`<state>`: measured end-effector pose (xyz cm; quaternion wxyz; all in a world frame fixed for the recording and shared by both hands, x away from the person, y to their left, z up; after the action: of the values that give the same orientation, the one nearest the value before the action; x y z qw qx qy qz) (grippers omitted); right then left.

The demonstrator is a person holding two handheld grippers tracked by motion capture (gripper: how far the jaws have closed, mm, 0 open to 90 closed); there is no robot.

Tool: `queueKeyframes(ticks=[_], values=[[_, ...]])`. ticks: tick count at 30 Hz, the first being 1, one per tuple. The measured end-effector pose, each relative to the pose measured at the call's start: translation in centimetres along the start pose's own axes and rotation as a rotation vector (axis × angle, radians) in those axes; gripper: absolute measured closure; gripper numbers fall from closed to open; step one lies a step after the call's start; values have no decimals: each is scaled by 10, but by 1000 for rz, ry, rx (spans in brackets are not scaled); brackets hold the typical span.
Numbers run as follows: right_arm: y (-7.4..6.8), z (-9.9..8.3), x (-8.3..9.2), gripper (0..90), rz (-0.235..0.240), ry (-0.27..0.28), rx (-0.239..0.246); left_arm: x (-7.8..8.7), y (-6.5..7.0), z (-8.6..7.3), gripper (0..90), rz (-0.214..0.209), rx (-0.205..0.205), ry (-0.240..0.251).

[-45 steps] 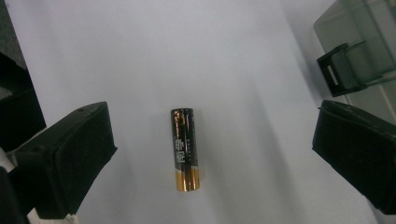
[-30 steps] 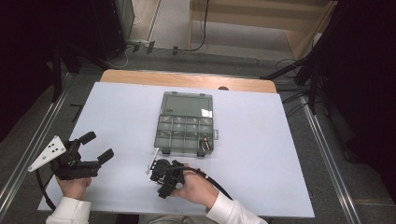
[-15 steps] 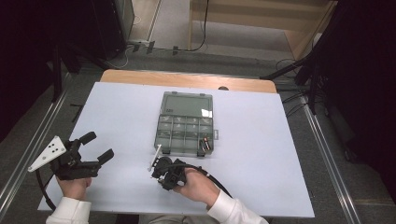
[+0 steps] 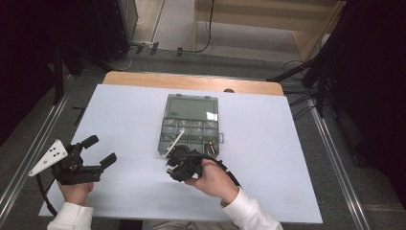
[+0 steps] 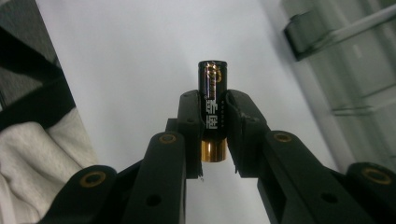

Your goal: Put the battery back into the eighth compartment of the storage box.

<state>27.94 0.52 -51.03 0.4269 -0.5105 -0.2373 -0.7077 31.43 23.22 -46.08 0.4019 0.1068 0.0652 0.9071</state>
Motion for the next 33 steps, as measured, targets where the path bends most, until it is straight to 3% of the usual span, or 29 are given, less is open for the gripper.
queueKeyframes(ticks=[4,5,8,13,15,16,33], values=[[11,1,12,780,1,46,-32,0,0,0,0,0,1,1],[19,0,19,780,-6,72,-64,0,0,0,0,0,2,2],[29,-1,28,780,-10,109,-95,0,0,0,0,0,0,1],[46,-5,36,779,-16,151,-155,1,0,0,0,1,1,2],[48,-6,36,779,-17,154,-161,1,0,1,0,0,0,3],[54,-9,37,780,-17,160,-191,1,0,1,0,0,1,3],[96,-31,33,779,-11,192,-363,1,0,1,0,-1,3,5]])
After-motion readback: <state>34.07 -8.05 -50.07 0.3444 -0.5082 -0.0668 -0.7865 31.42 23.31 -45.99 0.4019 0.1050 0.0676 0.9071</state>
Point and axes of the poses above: each handheld gripper's, and its own axes: x roughly backward along the jaws, z roughly out of its top, y roughly to its right, the point moved 9 cm from there along -x, roughly forward along the jaws, and after that the axes turned 2 degrees about -z, right-handed, at the moved point
